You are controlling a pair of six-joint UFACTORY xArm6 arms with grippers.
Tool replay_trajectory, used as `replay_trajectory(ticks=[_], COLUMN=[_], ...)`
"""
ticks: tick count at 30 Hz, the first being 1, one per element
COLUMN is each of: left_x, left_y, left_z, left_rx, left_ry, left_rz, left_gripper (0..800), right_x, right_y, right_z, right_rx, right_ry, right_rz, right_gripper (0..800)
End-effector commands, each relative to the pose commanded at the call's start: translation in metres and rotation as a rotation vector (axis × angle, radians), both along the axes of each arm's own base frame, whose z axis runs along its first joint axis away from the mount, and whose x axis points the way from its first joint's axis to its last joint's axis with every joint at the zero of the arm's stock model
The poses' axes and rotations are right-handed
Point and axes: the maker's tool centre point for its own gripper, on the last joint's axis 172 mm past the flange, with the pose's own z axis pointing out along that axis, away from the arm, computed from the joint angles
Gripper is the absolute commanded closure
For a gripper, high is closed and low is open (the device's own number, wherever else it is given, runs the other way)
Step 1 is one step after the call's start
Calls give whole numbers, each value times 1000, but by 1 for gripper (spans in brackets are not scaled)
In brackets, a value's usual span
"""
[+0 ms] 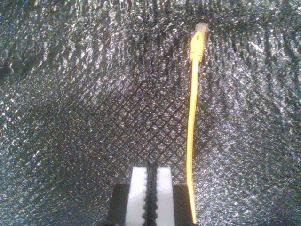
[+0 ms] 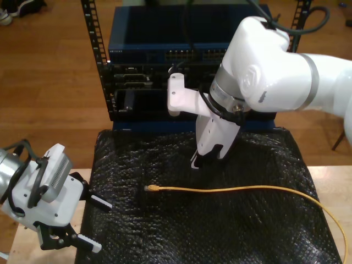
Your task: Grab the cable and plug it in
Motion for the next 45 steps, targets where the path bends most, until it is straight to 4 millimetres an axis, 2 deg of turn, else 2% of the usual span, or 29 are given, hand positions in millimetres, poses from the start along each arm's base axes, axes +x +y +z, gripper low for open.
replay_trajectory(ticks=[4, 7, 9, 12, 14, 17, 19, 22, 29, 34, 37, 45], left_x=[0, 1, 6, 13, 17, 18, 19, 20, 18, 16, 13, 7], left_y=[0, 2, 4, 10, 12, 15, 18, 24, 40, 65, 78, 94], left_z=[0, 0, -1, -3, -5, -6, -7, -11, -21, -30, -35, -38], left_rx=[3, 8, 19, 42, 54, 64, 73, 99, 148, 203, 230, 243], left_ry=[-2, -5, -19, -40, -50, -55, -57, -62, -58, -55, -45, -31], left_rz=[0, 2, 9, 27, 36, 40, 42, 44, 55, 89, 105, 138], left_gripper=[0, 0, 0, 0, 0, 0, 0, 0, 0, 0, 0, 0], right_x=[0, 8, 13, 14, 11, 6, 3, 10, 18, 14, 15, 21], right_y=[4, 10, 19, 28, 34, 50, 57, 58, 74, 87, 86, 81], right_z=[-3, -8, -7, -12, -18, -27, -34, -42, -65, -84, -94, -113], right_rx=[0, 2, 12, 9, 4, -5, -23, -83, -233, -267, -292, -348], right_ry=[1, -16, -48, -57, -48, -38, -30, -51, -123, -115, -111, -120], right_rz=[3, 0, 5, 19, 31, 52, 61, 57, 72, 77, 63, 46], right_gripper=[786, 740, 649, 594, 500, 450, 443, 439, 437, 436, 412, 398])
